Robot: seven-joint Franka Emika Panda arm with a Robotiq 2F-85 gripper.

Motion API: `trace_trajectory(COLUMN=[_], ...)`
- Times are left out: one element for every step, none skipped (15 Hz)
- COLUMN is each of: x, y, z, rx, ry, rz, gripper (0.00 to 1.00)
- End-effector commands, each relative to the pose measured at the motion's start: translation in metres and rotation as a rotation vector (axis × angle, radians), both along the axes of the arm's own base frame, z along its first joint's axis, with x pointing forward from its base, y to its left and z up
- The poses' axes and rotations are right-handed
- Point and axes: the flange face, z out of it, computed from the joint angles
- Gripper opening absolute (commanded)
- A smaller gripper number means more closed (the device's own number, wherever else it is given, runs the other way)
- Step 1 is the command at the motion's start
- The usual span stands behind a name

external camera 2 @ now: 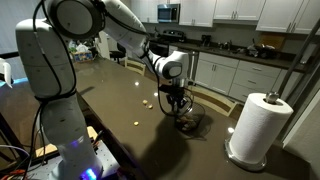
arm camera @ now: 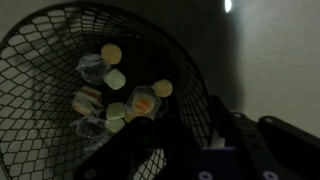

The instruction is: Move the basket to the right

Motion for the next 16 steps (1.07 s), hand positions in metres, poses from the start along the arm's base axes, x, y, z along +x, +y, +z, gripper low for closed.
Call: trace_trajectory(x=[-0.005, -0.005, -0.006, -0.008, -0.009, -0.011, -0.014, -0.017, -0.019, -0.023, -0.026, -0.03, -0.034, -0.038, -0.041, -0.046], y=[0.004, 0.005, 0.007, 0.01, 0.013, 0.017, 0.02, 0.024, 0.027, 0.03, 0.033, 0.037, 0.041, 0.045, 0.049, 0.054], z=[0.007, 0.009, 0.011, 0.015, 0.018, 0.022, 0.025, 0.029, 0.032, 0.035, 0.037, 0.039, 0.041, 0.042, 0.043, 0.042], rx=[0.006, 0.003, 0.0, -0.003, -0.006, -0.01, -0.01, -0.012, -0.011, -0.011, -0.008, -0.006, -0.007, -0.01, -0.011, -0.014], ry=[-0.031, -0.037, -0.042, -0.049, -0.056, -0.064, -0.071, -0.08, -0.086, -0.093, -0.098, -0.103, -0.108, -0.113, -0.118, -0.122], rz=[-0.015, -0.011, -0.005, 0.003, 0.012, 0.022, 0.031, 0.04, 0.048, 0.057, 0.066, 0.076, 0.083, 0.092, 0.101, 0.113], gripper=[0.69, 0.75, 0.82, 0.88, 0.94, 0.98, 1.0, 1.0, 1.0, 1.0, 1.0, 1.0, 1.0, 1.0, 1.0, 1.0])
